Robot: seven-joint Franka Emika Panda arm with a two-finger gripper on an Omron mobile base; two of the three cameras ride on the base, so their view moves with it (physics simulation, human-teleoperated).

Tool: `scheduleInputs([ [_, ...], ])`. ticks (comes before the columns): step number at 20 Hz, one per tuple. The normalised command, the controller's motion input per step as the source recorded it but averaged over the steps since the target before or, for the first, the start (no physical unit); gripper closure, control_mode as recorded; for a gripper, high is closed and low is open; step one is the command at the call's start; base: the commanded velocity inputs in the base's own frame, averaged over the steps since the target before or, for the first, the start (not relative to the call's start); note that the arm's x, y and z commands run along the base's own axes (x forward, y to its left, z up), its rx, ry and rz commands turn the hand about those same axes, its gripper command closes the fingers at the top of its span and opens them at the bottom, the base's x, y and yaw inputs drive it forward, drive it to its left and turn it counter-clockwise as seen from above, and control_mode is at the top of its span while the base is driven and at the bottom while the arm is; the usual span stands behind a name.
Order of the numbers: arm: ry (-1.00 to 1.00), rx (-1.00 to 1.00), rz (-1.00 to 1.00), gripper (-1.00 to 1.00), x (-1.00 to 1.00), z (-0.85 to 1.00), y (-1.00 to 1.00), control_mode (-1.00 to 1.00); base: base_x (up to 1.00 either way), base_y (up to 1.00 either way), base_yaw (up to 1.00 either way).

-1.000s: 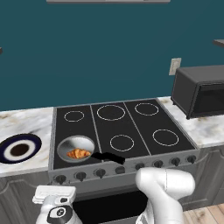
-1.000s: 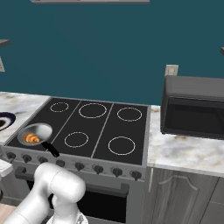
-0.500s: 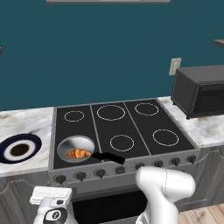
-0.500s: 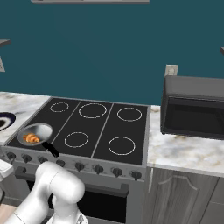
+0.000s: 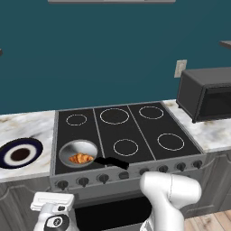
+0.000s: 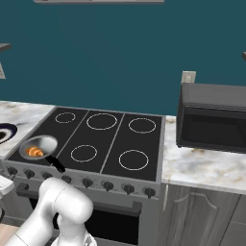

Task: Pick the croissant and place it on the pan. Then turn on the stove to warm the croissant.

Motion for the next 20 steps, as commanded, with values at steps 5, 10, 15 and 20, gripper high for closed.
scheduleInputs([
  [5,0.0,0.0,0.01,-1.0,0.0,0.0,-0.2,-1.0,0.0,0.0,0.0],
  [10,0.0,0.0,0.01,-1.0,0.0,0.04,-0.19,-1.0,0.0,0.0,0.0],
  [15,0.03,0.0,0.03,-1.0,0.0,0.15,-0.18,-1.0,0.0,0.0,0.0],
  [20,0.04,0.0,0.08,-1.0,0.1,0.23,-0.04,-1.0,0.0,0.0,0.0],
])
